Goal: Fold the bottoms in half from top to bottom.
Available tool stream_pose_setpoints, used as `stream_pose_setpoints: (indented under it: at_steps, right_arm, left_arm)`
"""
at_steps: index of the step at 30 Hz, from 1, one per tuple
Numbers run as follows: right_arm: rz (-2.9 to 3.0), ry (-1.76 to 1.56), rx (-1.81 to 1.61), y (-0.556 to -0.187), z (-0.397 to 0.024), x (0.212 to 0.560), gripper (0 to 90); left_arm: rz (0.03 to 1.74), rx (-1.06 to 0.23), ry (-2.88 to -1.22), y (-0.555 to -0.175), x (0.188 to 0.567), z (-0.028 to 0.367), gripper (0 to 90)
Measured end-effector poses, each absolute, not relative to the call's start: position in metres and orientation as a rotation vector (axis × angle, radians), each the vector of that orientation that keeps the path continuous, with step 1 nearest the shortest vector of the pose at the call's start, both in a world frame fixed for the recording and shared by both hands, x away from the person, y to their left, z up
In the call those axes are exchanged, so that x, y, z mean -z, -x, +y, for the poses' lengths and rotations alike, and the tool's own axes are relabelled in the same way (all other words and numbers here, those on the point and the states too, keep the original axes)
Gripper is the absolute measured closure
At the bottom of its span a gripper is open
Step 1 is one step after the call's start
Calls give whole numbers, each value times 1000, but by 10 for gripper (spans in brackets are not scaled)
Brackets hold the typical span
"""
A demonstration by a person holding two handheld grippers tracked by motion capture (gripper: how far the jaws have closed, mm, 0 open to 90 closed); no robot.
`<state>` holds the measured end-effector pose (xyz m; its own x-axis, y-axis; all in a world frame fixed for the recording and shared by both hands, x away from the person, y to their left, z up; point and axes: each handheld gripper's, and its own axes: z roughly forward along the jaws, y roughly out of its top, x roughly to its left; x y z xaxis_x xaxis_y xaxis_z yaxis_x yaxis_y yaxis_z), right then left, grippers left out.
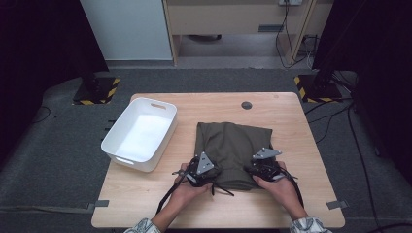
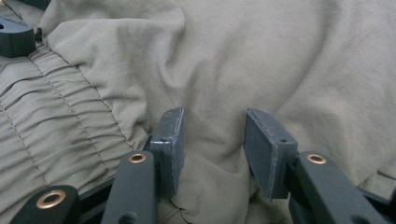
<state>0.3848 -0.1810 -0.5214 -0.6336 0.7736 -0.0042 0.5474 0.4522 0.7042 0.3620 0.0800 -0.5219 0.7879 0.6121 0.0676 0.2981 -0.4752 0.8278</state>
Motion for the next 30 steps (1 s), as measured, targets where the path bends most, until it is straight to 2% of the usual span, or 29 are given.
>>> stream_pose_setpoints:
  at_steps: [6,9,10,15,20,30]
  right_arm:
    - [2409,-1113,-985,-365,-192,520,573]
    - [2413,-1102,-998,-358,-196,520,561]
    - [2398,-1087,-1013,-354,-200,517,508]
    - [2313,-1106,-1070,-357,-203,508,389]
    - [2212,-1077,-1111,-361,-208,501,322]
    - [2131,-1173,-1093,-388,-216,498,209]
  left_arm:
    - [626,-396,-2113,-344,519,74,578]
    - [612,-385,-2117,-339,516,73,543]
    - [606,-379,-2111,-338,511,74,529]
    - [633,-380,-2069,-341,497,83,473]
    - [649,-391,-2036,-347,485,95,405]
    - [739,-412,-2007,-378,479,113,347]
